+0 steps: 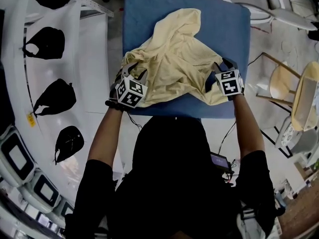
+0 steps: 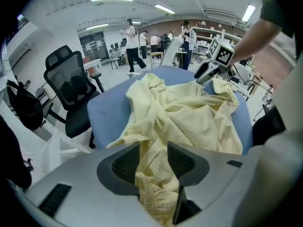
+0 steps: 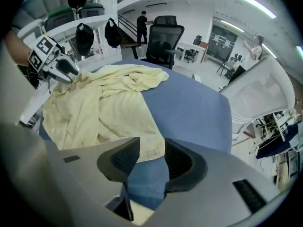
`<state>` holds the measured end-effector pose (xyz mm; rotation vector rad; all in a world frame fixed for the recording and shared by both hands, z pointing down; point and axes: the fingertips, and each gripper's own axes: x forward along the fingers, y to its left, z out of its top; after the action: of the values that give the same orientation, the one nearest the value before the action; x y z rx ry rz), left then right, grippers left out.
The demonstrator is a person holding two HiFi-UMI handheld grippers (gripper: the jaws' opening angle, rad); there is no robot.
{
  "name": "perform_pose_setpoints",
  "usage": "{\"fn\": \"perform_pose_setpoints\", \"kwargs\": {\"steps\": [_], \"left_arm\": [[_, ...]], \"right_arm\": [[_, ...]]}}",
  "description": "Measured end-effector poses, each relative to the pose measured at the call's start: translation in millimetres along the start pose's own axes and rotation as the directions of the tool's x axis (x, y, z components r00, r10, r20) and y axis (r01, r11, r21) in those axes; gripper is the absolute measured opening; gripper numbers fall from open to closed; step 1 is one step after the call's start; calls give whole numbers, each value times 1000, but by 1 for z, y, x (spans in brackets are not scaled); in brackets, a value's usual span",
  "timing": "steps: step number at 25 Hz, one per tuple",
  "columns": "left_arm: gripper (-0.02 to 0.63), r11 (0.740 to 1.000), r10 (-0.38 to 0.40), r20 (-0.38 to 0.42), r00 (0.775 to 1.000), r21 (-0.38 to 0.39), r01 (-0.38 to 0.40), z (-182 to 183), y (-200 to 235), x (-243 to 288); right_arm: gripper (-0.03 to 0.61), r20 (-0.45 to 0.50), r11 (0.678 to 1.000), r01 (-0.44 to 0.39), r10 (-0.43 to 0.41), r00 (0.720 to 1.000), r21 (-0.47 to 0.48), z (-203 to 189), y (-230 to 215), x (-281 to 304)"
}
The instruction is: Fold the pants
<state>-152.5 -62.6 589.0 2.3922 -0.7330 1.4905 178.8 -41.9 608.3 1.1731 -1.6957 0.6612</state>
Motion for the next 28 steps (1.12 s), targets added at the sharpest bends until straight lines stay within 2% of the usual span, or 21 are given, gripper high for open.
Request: {"fn": "perform_pose_setpoints", "kwargs": {"steps": [5, 10, 15, 19, 20, 21, 22, 23, 28], "left_arm": [[198, 999, 38, -37, 999, 18, -37, 12, 18, 16], [205, 994, 87, -59, 995, 66, -83, 19, 24, 29], [244, 979, 172, -21, 985, 117, -168, 34, 36, 28], [255, 982, 159, -57, 986, 111, -152, 34, 37, 40], [252, 983, 156, -76, 985, 110, -147, 32, 37, 44], [220, 983, 159, -94, 983, 110, -149, 31, 39, 48], [145, 982, 167, -108, 980, 109, -156, 31, 41, 50], [60, 981, 176, -117, 977, 107, -163, 31, 44, 52], [34, 973, 210, -127, 969, 121, -195, 39, 60, 48]], "right_arm": [[210, -63, 998, -53, 51, 997, -29, 0, -13, 23], [196, -63, 994, -99, 96, 993, -44, 2, -11, 27], [198, -76, 984, -167, 162, 984, -61, 1, -3, 24], [175, -124, 972, -231, 224, 967, -44, -5, 8, 28], [160, -126, 971, -229, 220, 967, -64, -5, 9, 28], [111, -123, 971, -218, 206, 971, -96, -3, 9, 27], [35, -114, 972, -196, 181, 977, -133, -1, 7, 27], [31, -102, 971, -166, 150, 983, -170, 2, 2, 26], [28, -54, 971, 21, -35, 998, -240, 18, -52, 16]]}}
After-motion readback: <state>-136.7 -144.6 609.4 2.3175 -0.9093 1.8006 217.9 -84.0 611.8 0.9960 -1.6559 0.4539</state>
